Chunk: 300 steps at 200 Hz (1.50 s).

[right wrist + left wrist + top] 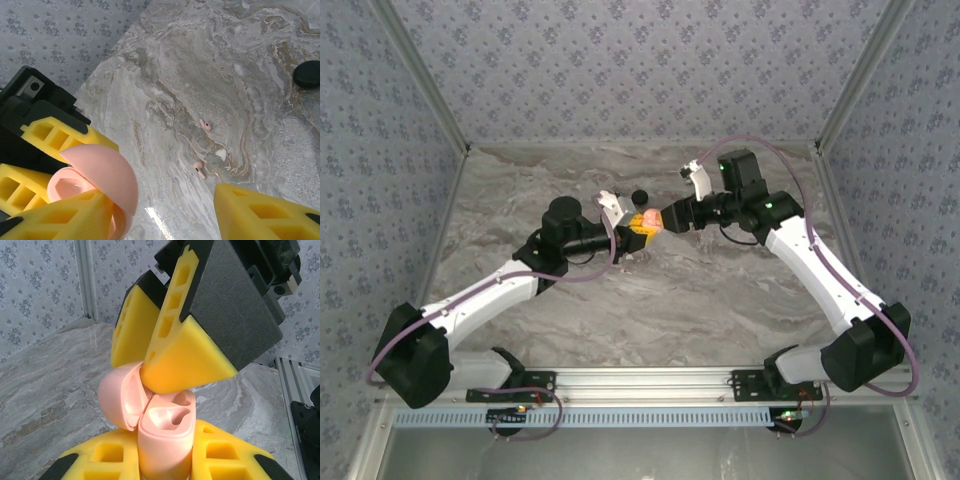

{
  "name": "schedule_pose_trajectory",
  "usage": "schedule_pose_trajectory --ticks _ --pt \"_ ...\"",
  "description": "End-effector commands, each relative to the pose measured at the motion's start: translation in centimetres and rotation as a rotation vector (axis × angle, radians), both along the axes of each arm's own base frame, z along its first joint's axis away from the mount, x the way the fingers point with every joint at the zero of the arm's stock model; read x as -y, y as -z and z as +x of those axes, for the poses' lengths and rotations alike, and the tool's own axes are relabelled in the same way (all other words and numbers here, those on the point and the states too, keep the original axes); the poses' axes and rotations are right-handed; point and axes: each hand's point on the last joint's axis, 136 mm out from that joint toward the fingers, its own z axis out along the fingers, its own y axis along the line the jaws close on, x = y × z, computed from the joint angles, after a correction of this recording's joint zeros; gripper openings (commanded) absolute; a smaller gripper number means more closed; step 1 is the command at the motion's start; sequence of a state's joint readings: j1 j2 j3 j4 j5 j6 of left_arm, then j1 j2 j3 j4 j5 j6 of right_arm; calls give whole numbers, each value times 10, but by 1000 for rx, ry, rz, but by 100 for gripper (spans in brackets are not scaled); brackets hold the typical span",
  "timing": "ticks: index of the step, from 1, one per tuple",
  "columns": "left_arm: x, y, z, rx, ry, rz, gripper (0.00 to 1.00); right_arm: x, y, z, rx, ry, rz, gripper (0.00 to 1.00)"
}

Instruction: Insert wireless bluetooth earbuds into charging case

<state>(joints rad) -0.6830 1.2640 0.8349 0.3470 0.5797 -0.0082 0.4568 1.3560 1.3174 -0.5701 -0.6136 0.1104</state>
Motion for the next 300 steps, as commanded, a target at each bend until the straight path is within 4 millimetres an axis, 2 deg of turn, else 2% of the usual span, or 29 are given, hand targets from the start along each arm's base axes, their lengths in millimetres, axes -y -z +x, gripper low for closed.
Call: schedule_pose_trajectory --ticks 1,17,72,153,300 --pt "3 -12 -6 38 31 -26 9 -9 -9 -8 20 -56 4 58" --pt "3 -13 -5 34 26 -29 9 -12 -9 -9 30 -69 0 58" --pt "6 -18 -4 25 32 -45 11 -17 8 -18 -19 -105 -47 58" --pt "10 -20 -3 12 49 -51 16 -29 16 -30 -36 -171 -73 58" --pt "11 -18 -2 -1 49 -48 19 -42 12 -40 -27 -232 -68 58"
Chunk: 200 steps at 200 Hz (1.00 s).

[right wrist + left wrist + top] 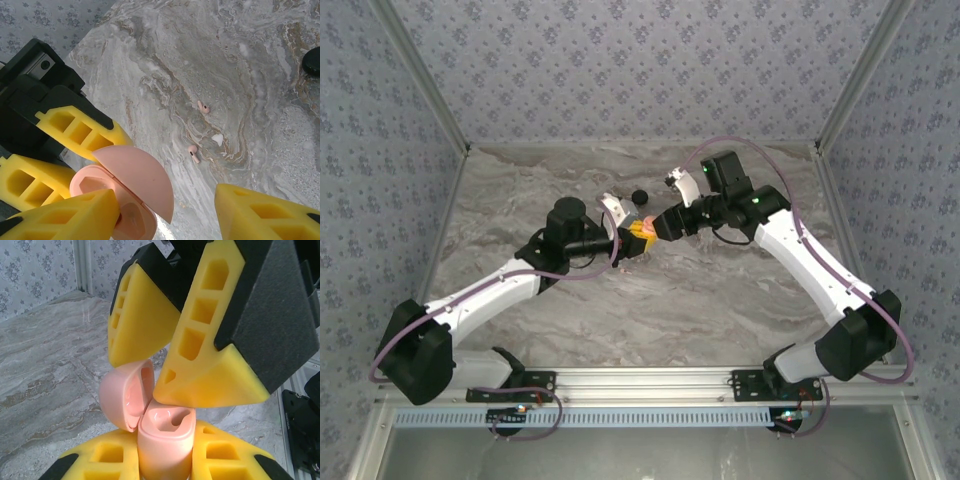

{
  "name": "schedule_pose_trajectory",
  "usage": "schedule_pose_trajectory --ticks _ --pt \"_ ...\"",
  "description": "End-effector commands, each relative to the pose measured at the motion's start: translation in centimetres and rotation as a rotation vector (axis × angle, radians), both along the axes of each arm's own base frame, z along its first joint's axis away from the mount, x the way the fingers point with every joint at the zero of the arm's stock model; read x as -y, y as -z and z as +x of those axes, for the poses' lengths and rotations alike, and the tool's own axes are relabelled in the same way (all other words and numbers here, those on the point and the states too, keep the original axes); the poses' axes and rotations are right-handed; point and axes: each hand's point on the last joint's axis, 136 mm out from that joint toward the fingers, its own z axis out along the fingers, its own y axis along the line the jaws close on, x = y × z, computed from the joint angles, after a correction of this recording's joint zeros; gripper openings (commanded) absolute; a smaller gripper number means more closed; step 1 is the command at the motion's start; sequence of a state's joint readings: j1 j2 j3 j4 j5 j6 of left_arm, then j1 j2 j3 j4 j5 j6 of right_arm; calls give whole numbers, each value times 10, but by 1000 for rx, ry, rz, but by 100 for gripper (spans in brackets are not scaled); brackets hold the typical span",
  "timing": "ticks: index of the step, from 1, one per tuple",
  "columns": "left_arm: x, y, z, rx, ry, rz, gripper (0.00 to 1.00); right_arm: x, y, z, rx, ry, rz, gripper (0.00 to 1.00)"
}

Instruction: Insert wireless bluetooth earbuds into charging case

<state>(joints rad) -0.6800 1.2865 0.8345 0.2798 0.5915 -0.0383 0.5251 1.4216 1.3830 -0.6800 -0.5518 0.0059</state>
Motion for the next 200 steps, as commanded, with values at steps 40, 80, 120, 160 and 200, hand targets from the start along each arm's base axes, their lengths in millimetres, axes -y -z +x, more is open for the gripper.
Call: schedule_pose_trajectory --ticks 40,80,120,160,200 --pt "12 -40 -1 93 47 -95 20 -29 -5 -33 -48 -159 43 58" --pt "11 -40 -1 94 43 -93 10 -28 -4 -29 -38 -140 29 58" --pt "9 -29 5 70 1 -60 11 -21 -19 -16 13 -64 56 59" --pt "0 -12 13 20 -74 -34 13 10 -35 15 78 148 82 63" --pt "-11 -18 8 23 -109 -58 14 63 -14 46 22 392 46 65"
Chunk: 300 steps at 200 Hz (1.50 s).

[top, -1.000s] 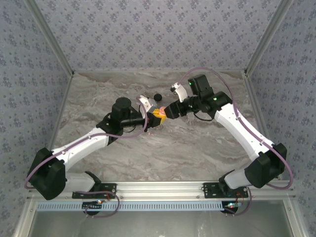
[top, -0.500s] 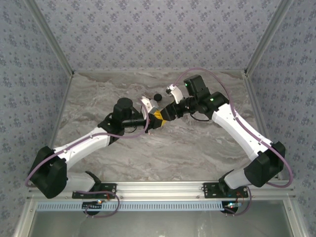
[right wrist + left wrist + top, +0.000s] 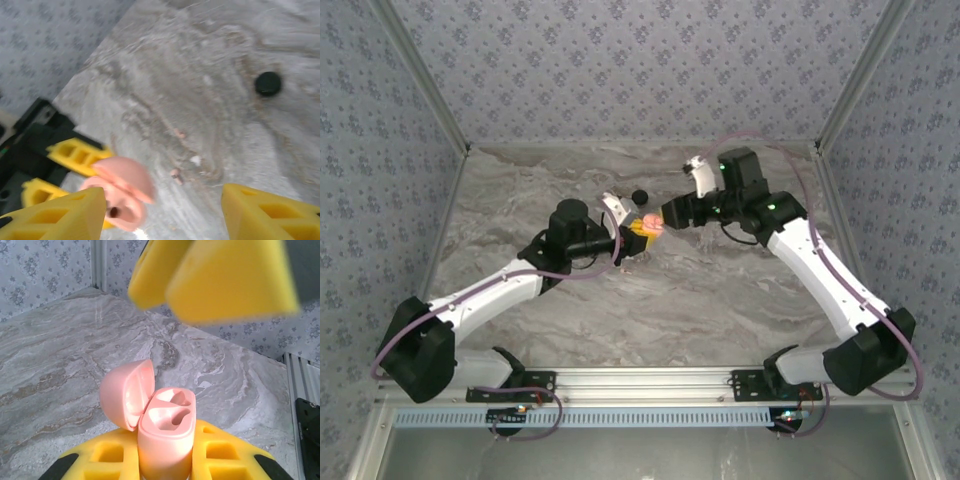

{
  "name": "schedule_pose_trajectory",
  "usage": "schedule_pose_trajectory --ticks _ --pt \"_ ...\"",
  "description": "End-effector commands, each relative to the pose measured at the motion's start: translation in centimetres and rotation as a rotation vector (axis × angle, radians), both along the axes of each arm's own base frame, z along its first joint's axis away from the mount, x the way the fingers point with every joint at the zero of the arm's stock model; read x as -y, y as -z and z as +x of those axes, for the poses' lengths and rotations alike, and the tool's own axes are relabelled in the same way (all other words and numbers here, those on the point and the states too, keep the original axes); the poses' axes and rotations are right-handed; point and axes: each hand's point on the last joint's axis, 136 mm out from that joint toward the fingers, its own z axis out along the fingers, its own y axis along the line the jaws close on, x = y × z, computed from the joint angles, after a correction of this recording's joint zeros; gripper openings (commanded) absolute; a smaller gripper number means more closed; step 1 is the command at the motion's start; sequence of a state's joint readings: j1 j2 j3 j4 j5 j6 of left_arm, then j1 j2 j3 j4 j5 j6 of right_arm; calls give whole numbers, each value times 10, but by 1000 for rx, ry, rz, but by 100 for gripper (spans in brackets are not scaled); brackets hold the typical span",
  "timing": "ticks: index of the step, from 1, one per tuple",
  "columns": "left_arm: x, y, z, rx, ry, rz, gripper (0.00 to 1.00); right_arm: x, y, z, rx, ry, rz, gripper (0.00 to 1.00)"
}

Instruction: Insert wireless bluetooth earbuds into charging case

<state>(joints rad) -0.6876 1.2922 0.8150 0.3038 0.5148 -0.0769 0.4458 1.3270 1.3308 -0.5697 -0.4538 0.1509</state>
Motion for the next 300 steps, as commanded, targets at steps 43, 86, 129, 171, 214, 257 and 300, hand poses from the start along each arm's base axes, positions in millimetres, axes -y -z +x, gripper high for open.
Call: schedule_pose_trajectory --ticks 43,86,129,171,214,257,300 --pt "-23 -45 -11 83 -74 -77 14 31 65 29 -207 165 -47 63" --pt "-40 -57 -15 103 -136 -62 14 4 107 37 -304 101 -37 59" --pt "-58 -68 -19 135 -200 -51 15 -32 149 43 -395 40 -60 52" --pt "-72 -74 -25 145 -243 -45 15 -68 184 28 -453 -87 -130 46" --pt "-81 -78 -29 153 -269 -52 16 -93 204 4 -465 -220 -194 42" --pt "-85 -79 -30 152 -280 -53 16 -105 221 -8 -441 -281 -273 40" --pt "-86 -80 -32 153 -281 -56 16 -114 237 -12 -430 -305 -342 40"
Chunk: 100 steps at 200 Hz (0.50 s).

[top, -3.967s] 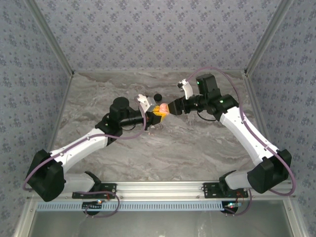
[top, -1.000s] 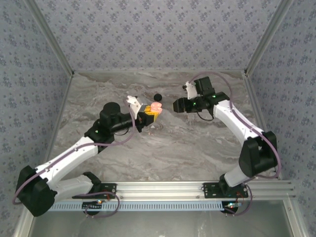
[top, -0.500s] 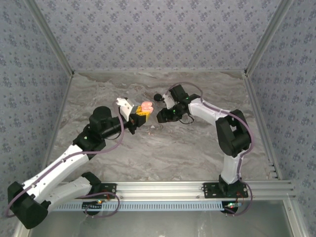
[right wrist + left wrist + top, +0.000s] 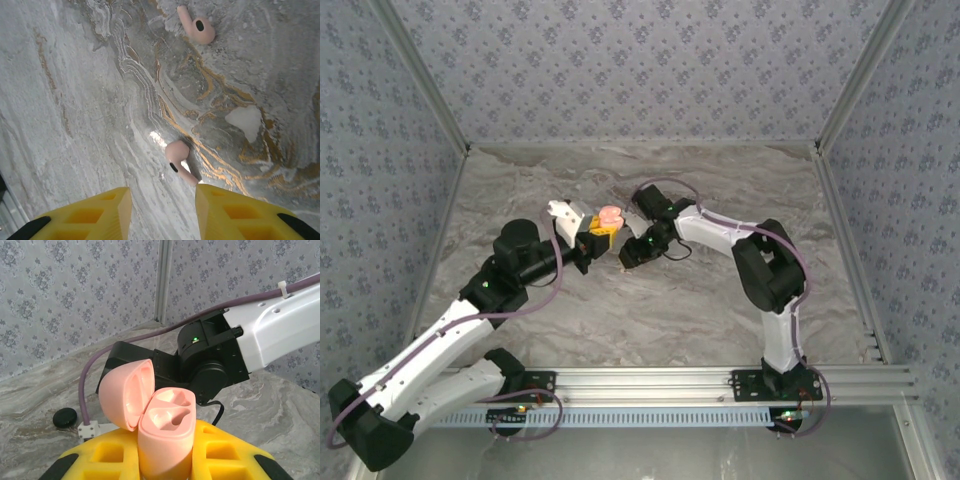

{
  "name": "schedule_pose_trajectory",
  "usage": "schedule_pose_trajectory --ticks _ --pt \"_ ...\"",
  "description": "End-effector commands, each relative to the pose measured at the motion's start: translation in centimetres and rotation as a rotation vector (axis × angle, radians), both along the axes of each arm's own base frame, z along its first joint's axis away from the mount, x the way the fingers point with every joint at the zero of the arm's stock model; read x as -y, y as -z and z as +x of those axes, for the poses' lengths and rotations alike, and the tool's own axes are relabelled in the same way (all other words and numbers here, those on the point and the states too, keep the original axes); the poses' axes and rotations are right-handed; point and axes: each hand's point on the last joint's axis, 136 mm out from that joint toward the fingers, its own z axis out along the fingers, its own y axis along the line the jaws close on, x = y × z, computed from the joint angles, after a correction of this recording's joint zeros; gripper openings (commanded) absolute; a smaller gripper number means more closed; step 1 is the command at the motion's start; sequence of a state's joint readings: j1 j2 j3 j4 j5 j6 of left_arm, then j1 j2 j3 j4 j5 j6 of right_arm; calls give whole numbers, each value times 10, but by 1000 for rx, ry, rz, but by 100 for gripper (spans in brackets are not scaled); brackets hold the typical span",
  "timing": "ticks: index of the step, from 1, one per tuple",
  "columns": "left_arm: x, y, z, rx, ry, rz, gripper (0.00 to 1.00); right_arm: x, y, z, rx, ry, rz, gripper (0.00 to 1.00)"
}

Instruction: Insert wireless bluetooth earbuds into charging case

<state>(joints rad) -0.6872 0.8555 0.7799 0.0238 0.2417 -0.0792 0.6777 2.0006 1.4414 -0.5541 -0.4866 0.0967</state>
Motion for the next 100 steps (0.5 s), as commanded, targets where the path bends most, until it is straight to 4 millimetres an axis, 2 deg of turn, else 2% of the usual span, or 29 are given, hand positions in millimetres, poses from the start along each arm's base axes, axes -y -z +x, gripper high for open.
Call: schedule_pose_trajectory --ticks 1,100 --pt "-5 -10 -2 30 -12 -17 16 -1 9 0 16 -34 -52 40" --pt "-4 -5 -1 22 -13 -8 17 -3 29 -4 28 -69 -158 41"
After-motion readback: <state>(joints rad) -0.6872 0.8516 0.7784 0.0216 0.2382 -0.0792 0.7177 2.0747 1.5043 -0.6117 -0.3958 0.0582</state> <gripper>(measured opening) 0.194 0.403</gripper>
